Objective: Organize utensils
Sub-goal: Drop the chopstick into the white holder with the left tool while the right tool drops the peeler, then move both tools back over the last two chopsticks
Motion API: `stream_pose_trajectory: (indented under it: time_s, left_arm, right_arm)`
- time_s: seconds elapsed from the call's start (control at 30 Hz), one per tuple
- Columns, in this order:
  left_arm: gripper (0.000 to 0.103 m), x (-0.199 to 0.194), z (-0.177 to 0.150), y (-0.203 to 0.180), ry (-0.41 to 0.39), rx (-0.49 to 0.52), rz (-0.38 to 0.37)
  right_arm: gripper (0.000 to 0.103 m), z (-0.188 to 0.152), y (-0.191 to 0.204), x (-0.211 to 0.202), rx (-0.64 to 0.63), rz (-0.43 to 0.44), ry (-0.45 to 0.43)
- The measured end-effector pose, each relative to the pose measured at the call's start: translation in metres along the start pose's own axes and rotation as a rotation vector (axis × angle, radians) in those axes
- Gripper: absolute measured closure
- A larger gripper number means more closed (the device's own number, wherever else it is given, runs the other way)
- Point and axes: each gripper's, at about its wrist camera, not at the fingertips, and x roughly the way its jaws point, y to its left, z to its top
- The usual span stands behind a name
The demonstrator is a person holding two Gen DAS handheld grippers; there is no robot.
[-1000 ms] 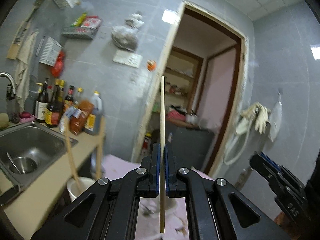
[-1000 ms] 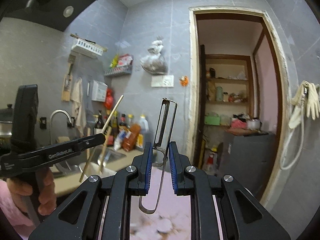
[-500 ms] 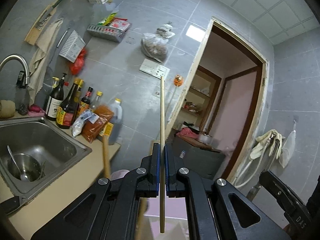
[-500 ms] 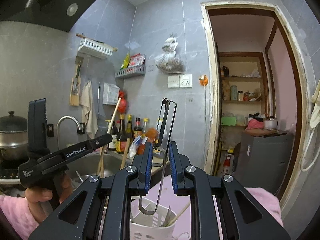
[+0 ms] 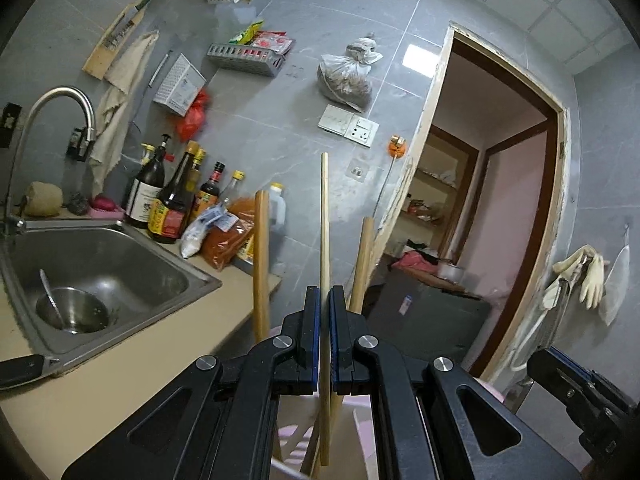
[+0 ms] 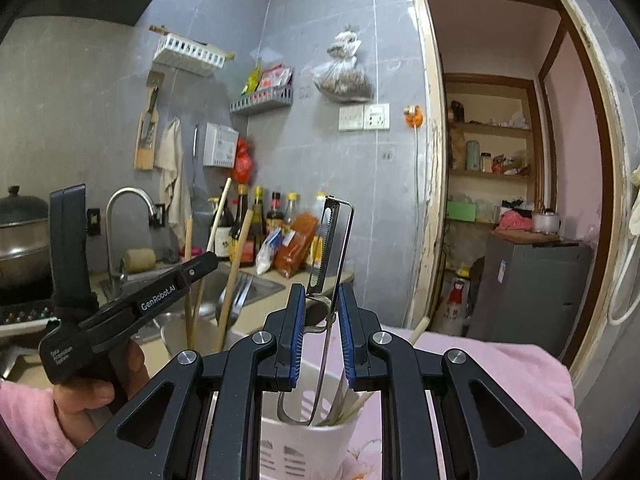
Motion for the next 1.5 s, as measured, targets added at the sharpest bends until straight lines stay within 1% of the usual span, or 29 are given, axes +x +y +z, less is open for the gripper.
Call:
stream_pose_trajectory:
  time_s: [0.13, 0.27, 0.5, 0.7, 0.87, 0.9, 0.97, 1.03, 1.07, 1.13, 1.17, 1.2, 1.23, 1.27, 1.33, 1.4, 1.47, 1.5]
  left_arm:
    - [0.100, -0.001, -0.011, -0.007, 0.010, 0.041, 0.018]
    - [0.100, 0.002, -0.018, -0.011, 0.047, 0.059, 0.028]
    - [0.100, 0.000, -0.014, -0.003, 0.131, 0.001, -0.021]
    - [0.099, -0.006, -0.011, -0.005, 0.172, -0.006, -0.048]
    - [0.096, -0.014, -0.004, -0.008, 0.179, -0.020, -0.065]
    - [0.093, -0.016, -0.002, -0.009, 0.178, -0.018, -0.068]
    - [0.085, -0.022, 0.003, -0.015, 0.172, -0.001, -0.062]
    - [0.072, -0.029, 0.007, -0.024, 0.162, 0.030, -0.062]
    - [0.070, -0.034, 0.009, -0.030, 0.153, 0.048, -0.064]
    - [0.062, -0.042, 0.011, -0.041, 0.142, 0.083, -0.070]
    - [0.059, -0.044, 0.012, -0.045, 0.140, 0.096, -0.072]
    - [0.055, -0.047, 0.013, -0.052, 0.140, 0.116, -0.075]
    - [0.050, -0.049, 0.013, -0.057, 0.142, 0.129, -0.083]
    - [0.049, -0.051, 0.012, -0.062, 0.147, 0.142, -0.089]
    - [0.045, -0.054, 0.011, -0.073, 0.156, 0.165, -0.106]
    - [0.042, -0.058, 0.008, -0.082, 0.162, 0.174, -0.126]
    - [0.037, -0.060, 0.006, -0.089, 0.166, 0.174, -0.144]
    - [0.033, -0.061, 0.004, -0.093, 0.170, 0.173, -0.156]
  right_arm:
    - [0.089, -0.006, -0.001, 0.005, 0.006, 0.019, 0.021]
    - [0.088, -0.010, -0.002, 0.008, 0.010, 0.031, 0.041]
    - [0.088, -0.012, 0.001, 0.010, 0.006, 0.054, 0.059]
    - [0.087, -0.011, 0.004, 0.005, -0.004, 0.052, 0.047]
    - [0.083, -0.006, 0.002, -0.005, 0.003, 0.049, 0.016]
    - [0.083, -0.003, 0.001, -0.009, 0.006, 0.046, 0.004]
    - [0.076, 0.001, 0.000, -0.016, 0.007, 0.034, -0.021]
    - [0.075, 0.006, -0.001, -0.025, 0.006, 0.014, -0.045]
    - [0.075, 0.008, -0.003, -0.028, 0.005, 0.006, -0.054]
    - [0.072, 0.012, -0.008, -0.039, 0.006, -0.021, -0.075]
    - [0.067, 0.013, -0.010, -0.044, 0.008, -0.031, -0.081]
    - [0.063, 0.014, -0.013, -0.049, 0.012, -0.042, -0.088]
    - [0.054, 0.015, -0.016, -0.055, 0.016, -0.054, -0.099]
    - [0.049, 0.015, -0.019, -0.060, 0.016, -0.063, -0.105]
    - [0.045, 0.016, -0.025, -0.070, 0.010, -0.096, -0.111]
    - [0.039, 0.015, -0.033, -0.081, 0.011, -0.127, -0.115]
    - [0.028, 0.014, -0.040, -0.091, 0.014, -0.149, -0.118]
    - [0.026, 0.014, -0.044, -0.096, 0.011, -0.164, -0.117]
